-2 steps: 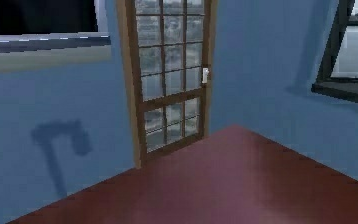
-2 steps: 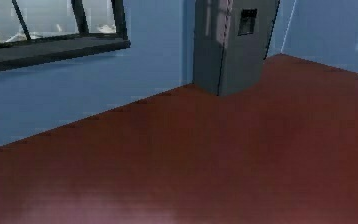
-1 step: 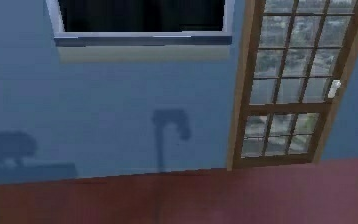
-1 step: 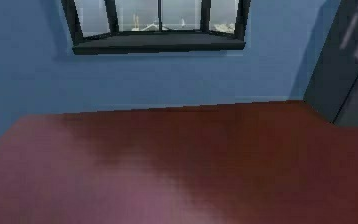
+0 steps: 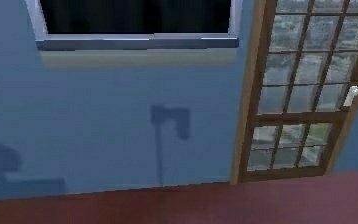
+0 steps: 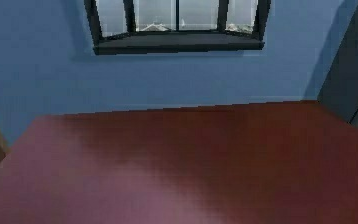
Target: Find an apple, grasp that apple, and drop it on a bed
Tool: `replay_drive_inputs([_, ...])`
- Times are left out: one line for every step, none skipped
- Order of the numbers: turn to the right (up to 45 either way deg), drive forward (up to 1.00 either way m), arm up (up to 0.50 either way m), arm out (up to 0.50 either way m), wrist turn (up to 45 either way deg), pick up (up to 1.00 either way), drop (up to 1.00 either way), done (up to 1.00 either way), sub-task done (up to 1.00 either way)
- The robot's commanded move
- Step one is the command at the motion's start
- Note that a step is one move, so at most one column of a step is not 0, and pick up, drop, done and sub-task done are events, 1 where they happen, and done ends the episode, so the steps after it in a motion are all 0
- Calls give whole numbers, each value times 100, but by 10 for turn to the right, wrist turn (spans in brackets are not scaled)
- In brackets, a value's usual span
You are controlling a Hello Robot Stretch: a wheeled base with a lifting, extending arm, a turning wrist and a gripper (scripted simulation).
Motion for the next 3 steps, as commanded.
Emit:
replay_drive_inputs([450,0,0,0,0,0,0,0,0])
replay_drive_inputs([360,0,0,0,0,0,0,0,0])
replay_drive_inputs([0,15,0,0,0,0,0,0,0])
